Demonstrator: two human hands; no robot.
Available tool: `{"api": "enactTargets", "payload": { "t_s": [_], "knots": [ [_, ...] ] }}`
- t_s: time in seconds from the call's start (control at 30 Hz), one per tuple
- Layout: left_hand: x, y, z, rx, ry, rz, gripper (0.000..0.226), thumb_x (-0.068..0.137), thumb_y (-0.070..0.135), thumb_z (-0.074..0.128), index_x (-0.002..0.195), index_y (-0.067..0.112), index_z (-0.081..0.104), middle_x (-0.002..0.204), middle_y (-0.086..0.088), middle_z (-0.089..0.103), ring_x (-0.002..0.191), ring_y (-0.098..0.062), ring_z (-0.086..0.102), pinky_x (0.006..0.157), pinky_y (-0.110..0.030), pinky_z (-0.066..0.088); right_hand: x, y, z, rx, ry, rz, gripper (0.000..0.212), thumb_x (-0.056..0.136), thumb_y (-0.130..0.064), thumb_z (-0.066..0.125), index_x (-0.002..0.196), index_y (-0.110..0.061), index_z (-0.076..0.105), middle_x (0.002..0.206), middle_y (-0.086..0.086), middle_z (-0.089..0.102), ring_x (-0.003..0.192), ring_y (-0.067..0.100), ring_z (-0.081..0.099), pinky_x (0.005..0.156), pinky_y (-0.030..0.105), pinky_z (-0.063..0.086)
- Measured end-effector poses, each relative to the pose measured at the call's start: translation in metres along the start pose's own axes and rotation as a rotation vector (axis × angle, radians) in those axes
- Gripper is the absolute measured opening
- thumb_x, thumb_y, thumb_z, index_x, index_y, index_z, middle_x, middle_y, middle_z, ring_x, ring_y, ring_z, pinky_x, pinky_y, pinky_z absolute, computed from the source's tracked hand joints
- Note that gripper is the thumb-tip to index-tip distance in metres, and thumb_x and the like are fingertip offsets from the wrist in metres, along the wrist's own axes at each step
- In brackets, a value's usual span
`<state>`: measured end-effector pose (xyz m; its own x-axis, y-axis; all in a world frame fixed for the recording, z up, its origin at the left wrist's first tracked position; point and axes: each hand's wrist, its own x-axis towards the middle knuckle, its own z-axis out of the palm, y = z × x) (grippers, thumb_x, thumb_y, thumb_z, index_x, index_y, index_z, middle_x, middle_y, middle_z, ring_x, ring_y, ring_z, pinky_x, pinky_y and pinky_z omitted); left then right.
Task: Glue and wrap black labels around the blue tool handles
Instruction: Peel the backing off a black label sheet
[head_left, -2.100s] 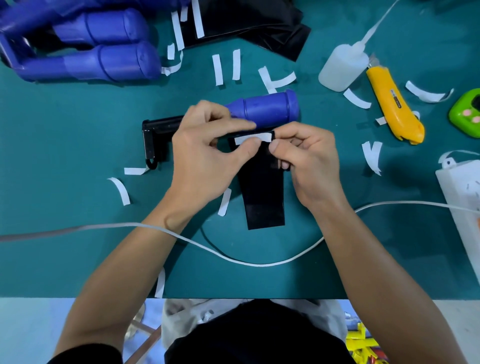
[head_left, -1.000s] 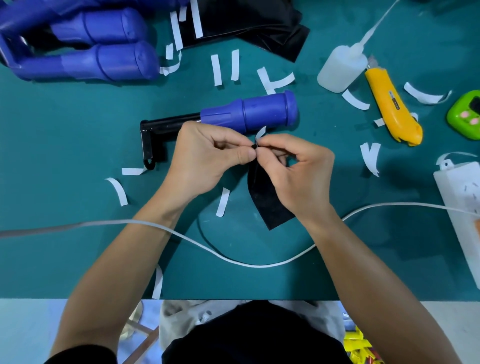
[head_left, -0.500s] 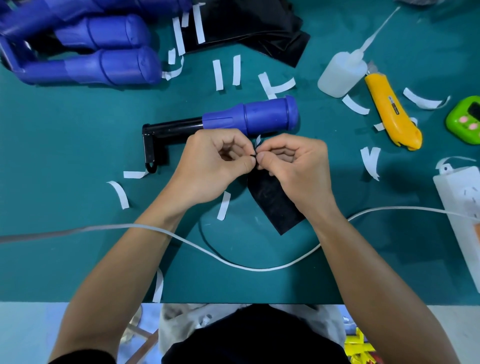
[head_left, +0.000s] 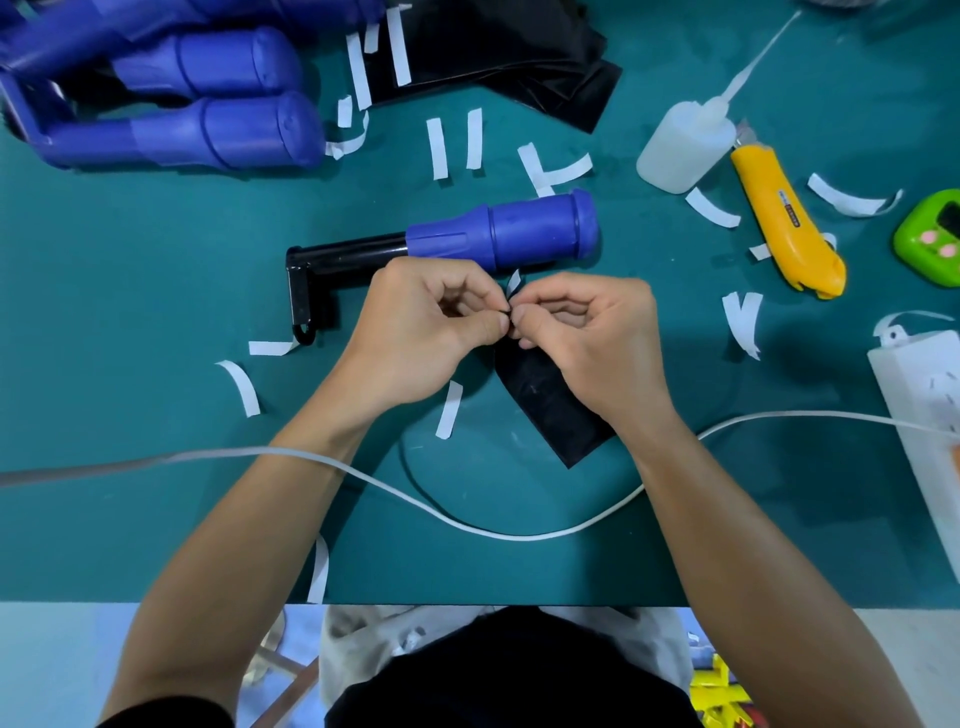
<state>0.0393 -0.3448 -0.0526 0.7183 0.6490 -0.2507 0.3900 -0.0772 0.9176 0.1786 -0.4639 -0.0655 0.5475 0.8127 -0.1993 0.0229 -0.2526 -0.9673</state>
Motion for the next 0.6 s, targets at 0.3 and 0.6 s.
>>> {"api": "enactTargets", "payload": {
  "t_s": [0.3, 0.6],
  "knots": [
    [-0.0002, -0.0002, -0.0006, 0.031, 0.008, -0.005, 0.014, 0.075, 0.015, 0.082, 0.073, 0.027, 0.076, 0.072, 0.002, 0.075, 0.067, -0.013, 0.069, 0.069, -0.027, 0.056, -0.0026, -0.0013, 0.0023, -0.035, 0.019, 0.018, 0.027, 0.081, -0.001, 0.079, 0.079, -0.028, 0.078, 0.075, -0.008, 0.078, 0.070, 0.014, 0.077, 0.076, 0.037, 0.064],
    [-0.0004, 0.0007, 0.0004, 0.033, 0.005, -0.022, 0.017, 0.076, 0.013, 0.083, 0.073, 0.029, 0.077, 0.072, 0.004, 0.076, 0.065, -0.010, 0.067, 0.068, -0.024, 0.053, -0.0030, -0.0005, 0.0020, -0.066, 0.031, 0.011, 0.024, 0.081, 0.000, 0.077, 0.080, -0.024, 0.079, 0.074, -0.008, 0.077, 0.070, 0.012, 0.076, 0.074, 0.032, 0.063]
  ]
}}
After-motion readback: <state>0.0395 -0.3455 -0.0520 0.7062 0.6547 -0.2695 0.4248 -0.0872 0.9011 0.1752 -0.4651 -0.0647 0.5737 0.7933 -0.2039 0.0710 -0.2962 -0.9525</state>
